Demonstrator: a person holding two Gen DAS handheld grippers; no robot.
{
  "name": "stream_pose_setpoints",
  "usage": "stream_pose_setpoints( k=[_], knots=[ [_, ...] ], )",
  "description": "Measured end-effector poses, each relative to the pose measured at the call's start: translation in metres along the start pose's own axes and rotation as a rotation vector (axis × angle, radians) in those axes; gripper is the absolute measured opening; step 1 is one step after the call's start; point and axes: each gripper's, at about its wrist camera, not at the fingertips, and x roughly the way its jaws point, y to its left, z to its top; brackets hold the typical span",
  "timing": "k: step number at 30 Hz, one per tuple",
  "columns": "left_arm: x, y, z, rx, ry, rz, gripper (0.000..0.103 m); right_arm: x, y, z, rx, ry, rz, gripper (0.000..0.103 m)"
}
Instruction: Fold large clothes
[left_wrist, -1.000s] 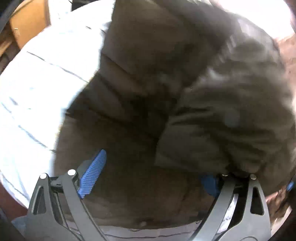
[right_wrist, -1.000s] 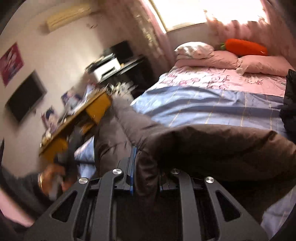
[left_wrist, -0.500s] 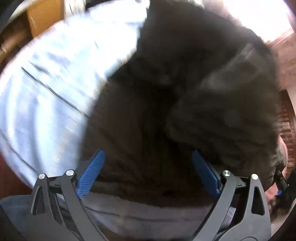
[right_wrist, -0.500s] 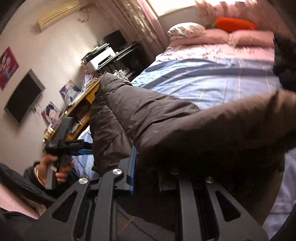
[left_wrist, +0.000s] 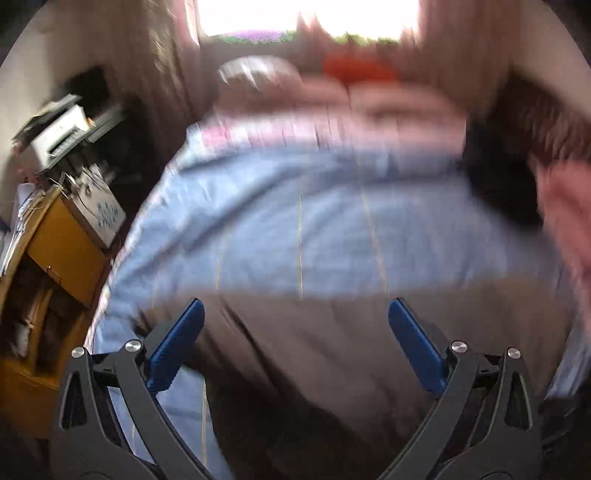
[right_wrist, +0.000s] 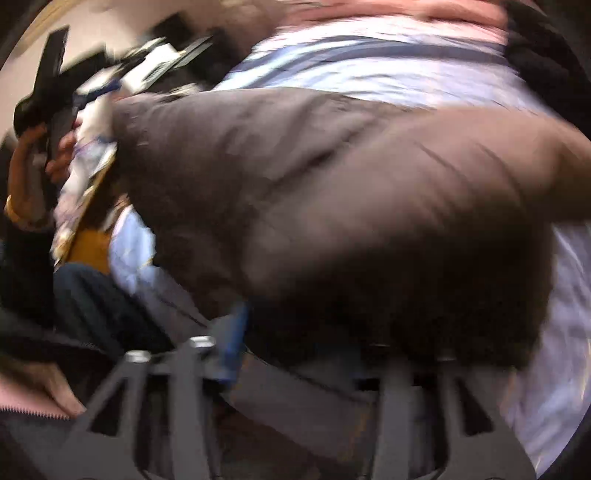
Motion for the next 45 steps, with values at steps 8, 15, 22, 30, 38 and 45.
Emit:
stream_pose_setpoints(
  k=[8,15,22,30,38,45],
  knots=[
    [0.053,0.007,-0.126,-0.031,0.267,-0.022,0.099,-0.110,0.034,-0.003,0.043,-0.340,-0.052,0.067],
    [0.035,-0.016,-0.182,-0.008,0.276,0.006,0.099,0.000,0.079,0.016,-0.099,0.055,-0.165,0.071],
    [0.043,-0.010,-0.204,-0.103,0.332,-0.052,0.100,0.101,0.088,-0.047,-0.039,0.358,-0.038,0.071],
    [0.048,-0.012,-0.204,-0.142,0.327,-0.086,0.101,0.128,0.062,-0.014,0.107,0.283,-0.227,0.052],
    [0.075,-0.047,-0.173,-0.126,0.242,-0.023,0.101,0.136,0.061,0.028,0.013,-0.058,-0.535,0.053],
    [0.103,-0.056,-0.154,-0.152,0.154,0.043,0.101,0.143,0.027,0.064,0.006,-0.198,-0.525,0.054]
  ],
)
